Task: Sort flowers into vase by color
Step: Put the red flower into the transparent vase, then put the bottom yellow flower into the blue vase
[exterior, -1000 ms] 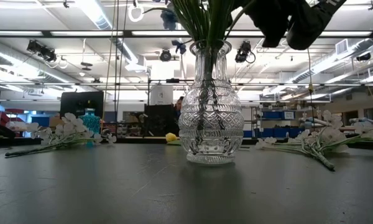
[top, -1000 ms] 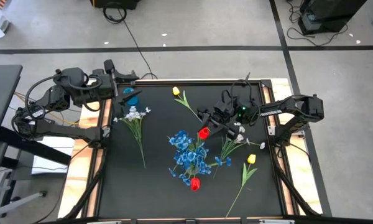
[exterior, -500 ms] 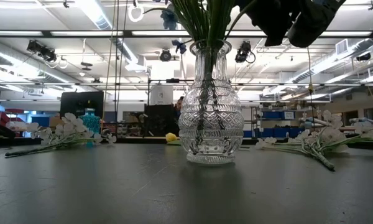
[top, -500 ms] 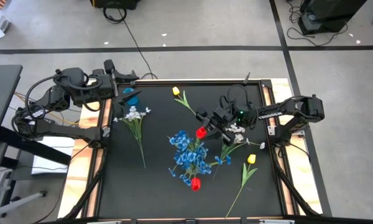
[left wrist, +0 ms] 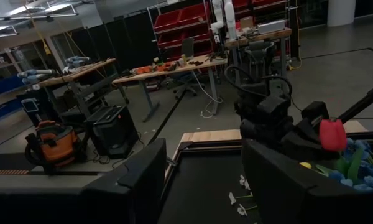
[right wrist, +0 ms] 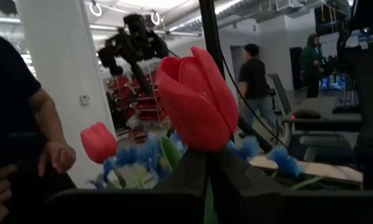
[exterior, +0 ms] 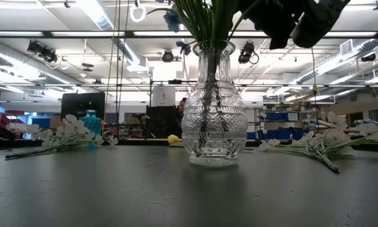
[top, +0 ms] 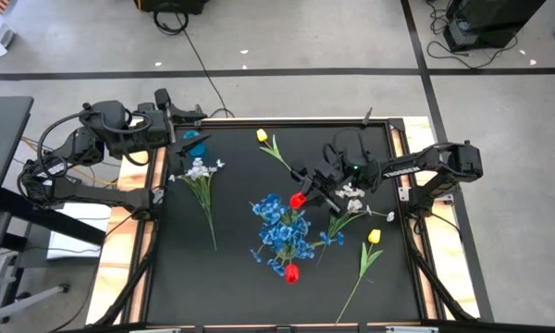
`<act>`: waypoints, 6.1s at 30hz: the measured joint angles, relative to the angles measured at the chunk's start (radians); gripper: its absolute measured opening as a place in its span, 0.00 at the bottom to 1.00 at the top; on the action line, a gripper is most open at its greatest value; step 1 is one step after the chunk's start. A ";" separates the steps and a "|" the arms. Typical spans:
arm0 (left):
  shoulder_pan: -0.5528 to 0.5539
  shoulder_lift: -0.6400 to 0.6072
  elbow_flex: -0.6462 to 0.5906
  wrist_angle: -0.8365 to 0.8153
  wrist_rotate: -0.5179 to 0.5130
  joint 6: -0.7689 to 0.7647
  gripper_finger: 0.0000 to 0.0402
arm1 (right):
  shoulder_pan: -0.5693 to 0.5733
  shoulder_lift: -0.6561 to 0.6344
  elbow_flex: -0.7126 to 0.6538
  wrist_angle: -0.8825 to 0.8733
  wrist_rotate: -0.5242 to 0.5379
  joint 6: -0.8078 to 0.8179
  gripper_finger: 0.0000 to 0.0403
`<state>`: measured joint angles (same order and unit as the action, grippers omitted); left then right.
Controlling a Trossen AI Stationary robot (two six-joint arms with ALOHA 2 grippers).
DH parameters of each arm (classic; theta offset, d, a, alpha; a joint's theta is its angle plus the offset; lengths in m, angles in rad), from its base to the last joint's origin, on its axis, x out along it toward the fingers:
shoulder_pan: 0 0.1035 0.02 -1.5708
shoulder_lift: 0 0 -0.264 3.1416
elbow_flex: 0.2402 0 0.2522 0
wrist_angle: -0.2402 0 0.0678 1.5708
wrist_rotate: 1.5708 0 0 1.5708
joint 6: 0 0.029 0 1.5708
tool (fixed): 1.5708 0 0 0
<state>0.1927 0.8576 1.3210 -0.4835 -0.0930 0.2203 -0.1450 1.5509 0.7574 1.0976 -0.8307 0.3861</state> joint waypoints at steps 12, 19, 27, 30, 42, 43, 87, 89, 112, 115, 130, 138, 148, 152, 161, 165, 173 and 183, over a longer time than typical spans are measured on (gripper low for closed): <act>0.000 0.000 0.000 0.000 0.000 0.000 0.54 | 0.043 -0.001 0.001 -0.097 -0.001 -0.092 0.14; 0.000 0.000 0.000 0.000 0.000 0.000 0.54 | 0.018 -0.001 0.001 0.019 -0.028 0.058 0.36; 0.000 0.000 0.000 0.000 0.000 0.000 0.54 | -0.023 -0.001 0.001 0.128 -0.061 0.248 0.71; 0.000 0.000 0.000 0.000 0.000 0.000 0.54 | -0.025 0.000 0.000 0.136 -0.101 0.314 0.82; 0.000 0.000 0.000 0.000 0.000 0.000 0.54 | -0.057 0.000 0.000 0.239 -0.095 0.464 0.90; 0.000 0.000 0.000 0.000 0.000 0.000 0.54 | -0.063 0.001 0.000 0.285 -0.091 0.494 0.90; 0.000 0.000 0.000 0.000 0.000 0.000 0.54 | -0.416 -0.001 0.502 -1.463 0.722 0.190 0.36; 0.000 0.000 0.000 0.000 0.000 0.000 0.54 | -0.416 -0.001 0.551 -1.635 0.771 0.191 0.33; 0.000 0.000 0.000 0.000 0.000 0.000 0.54 | 0.100 -0.314 0.191 -2.227 0.631 1.226 0.30; 0.000 0.000 0.000 0.000 0.000 0.000 0.54 | 0.173 -0.330 0.122 -2.166 0.637 1.349 0.31; 0.000 0.000 0.000 0.001 0.000 0.000 0.54 | 0.499 -0.306 0.023 -2.005 0.614 1.773 0.57; 0.000 0.000 0.000 -0.001 0.000 0.000 0.54 | 0.592 -0.306 -0.051 -1.993 0.610 1.929 0.56; 0.000 0.000 0.000 0.000 0.000 0.000 0.54 | 0.586 -0.292 -0.185 -1.833 0.603 1.962 0.42; 0.000 0.000 0.000 0.000 0.000 0.000 0.54 | 0.590 -0.260 -0.217 -1.797 0.590 1.962 0.36; 0.000 0.000 0.000 0.000 0.000 0.000 0.54 | 0.595 -0.219 -0.222 -1.741 0.617 1.951 0.24; 0.000 0.000 0.000 0.000 0.000 0.000 0.54 | 0.595 -0.232 -0.218 -1.739 0.648 1.943 0.14; 0.000 0.000 0.000 0.000 0.000 0.000 0.54 | 0.594 -0.275 -0.159 -1.750 0.764 1.922 0.04; 0.000 0.000 0.000 0.000 0.000 0.000 0.54 | 0.494 -0.349 0.013 -2.024 0.957 1.773 0.03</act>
<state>0.1928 0.8574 1.3210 -0.4835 -0.0932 0.2203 0.3490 1.2017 0.7708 -0.9262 0.1260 2.1594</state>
